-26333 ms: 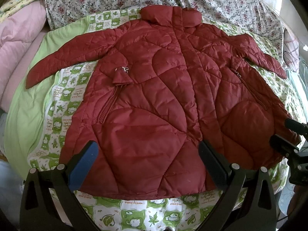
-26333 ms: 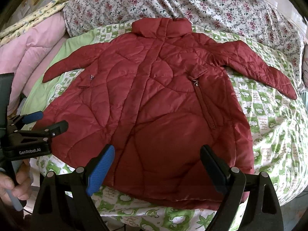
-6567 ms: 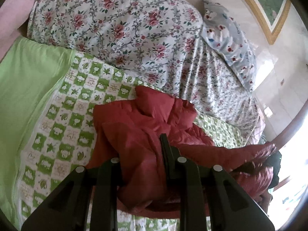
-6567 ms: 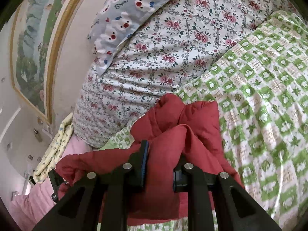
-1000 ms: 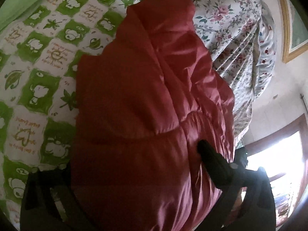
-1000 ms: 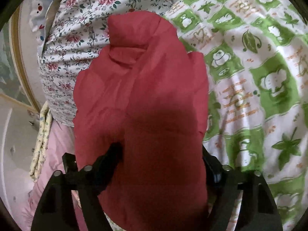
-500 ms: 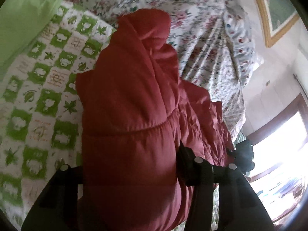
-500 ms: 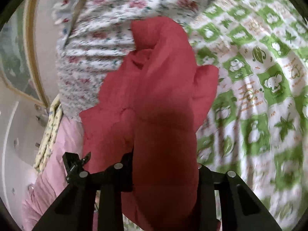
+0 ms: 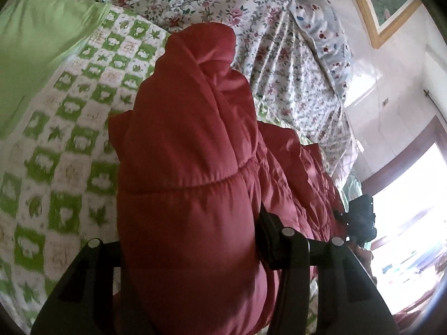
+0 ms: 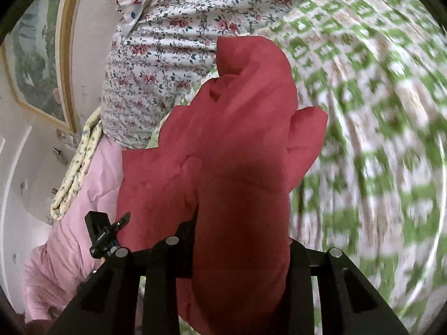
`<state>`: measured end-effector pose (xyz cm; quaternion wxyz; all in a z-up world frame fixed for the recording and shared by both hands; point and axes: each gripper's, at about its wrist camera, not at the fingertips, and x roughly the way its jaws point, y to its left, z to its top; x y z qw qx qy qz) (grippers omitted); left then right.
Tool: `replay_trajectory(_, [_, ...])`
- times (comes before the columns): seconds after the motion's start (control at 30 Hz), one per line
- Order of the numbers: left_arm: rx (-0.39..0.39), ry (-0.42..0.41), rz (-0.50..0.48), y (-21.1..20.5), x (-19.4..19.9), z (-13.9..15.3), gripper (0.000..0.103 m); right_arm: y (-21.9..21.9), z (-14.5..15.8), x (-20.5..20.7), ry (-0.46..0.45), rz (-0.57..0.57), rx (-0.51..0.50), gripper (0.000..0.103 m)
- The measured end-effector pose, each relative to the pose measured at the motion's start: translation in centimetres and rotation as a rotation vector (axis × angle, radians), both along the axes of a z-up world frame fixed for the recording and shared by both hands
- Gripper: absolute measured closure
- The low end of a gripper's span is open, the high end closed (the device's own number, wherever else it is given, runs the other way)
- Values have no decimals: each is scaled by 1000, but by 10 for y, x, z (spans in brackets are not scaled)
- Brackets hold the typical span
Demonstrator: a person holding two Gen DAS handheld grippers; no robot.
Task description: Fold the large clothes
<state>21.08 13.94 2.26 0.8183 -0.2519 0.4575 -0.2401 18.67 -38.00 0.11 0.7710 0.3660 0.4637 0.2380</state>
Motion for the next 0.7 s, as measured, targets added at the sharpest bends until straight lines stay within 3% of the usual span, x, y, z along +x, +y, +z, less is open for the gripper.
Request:
replay_trajectory(0.37, [9,66,46,7,-20,-34,53,-13,-36,-25,48,-53,65,65])
replay_trajectory(0.7, [92,80,103,3,-21,-41,29,-17,-55,-29,59,-86,74,49])
